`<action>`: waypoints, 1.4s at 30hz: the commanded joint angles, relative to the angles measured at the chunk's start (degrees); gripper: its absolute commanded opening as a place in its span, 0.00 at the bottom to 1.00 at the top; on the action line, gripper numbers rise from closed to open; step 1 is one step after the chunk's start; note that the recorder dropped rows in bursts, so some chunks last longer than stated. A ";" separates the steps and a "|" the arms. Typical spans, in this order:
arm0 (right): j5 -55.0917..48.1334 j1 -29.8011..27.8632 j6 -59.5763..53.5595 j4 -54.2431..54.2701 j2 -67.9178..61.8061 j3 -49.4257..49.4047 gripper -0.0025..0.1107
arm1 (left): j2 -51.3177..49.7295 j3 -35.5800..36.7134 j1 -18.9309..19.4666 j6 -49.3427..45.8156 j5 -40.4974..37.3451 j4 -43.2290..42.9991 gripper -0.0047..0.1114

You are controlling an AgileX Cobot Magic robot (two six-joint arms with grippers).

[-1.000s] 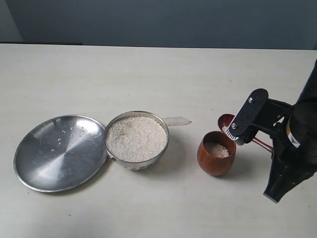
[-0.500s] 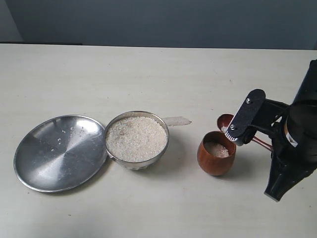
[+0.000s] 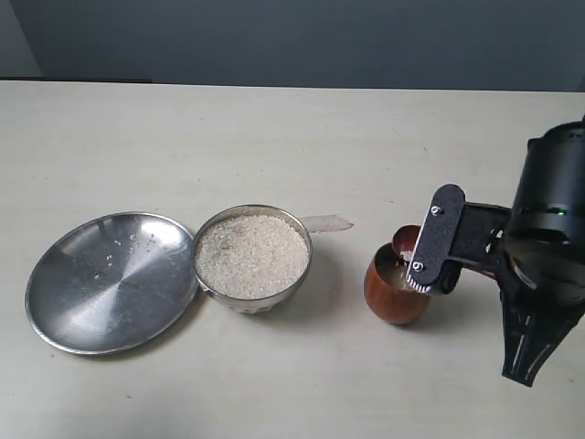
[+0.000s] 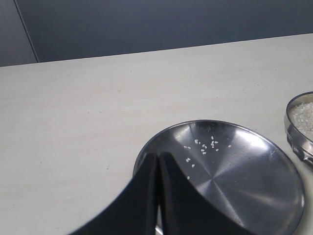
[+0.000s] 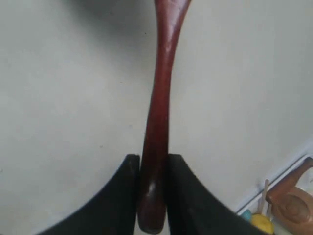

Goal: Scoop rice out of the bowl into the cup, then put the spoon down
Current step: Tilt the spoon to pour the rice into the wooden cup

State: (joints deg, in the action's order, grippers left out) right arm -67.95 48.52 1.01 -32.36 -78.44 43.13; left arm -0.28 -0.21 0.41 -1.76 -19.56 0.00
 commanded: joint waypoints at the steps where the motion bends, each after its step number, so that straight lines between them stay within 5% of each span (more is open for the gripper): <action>1: -2.01 0.19 0.40 -1.93 -2.46 -0.18 0.02 | 0.28 0.21 0.07 0.20 0.39 0.37 0.04; 42: -2.01 5.23 3.74 -7.09 -3.23 -0.06 0.02 | 0.28 0.21 0.07 0.20 0.39 0.37 0.04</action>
State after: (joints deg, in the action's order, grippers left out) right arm -69.83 53.52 6.15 -40.52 -81.34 43.13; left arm -0.28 -0.21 0.41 -1.76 -19.56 0.00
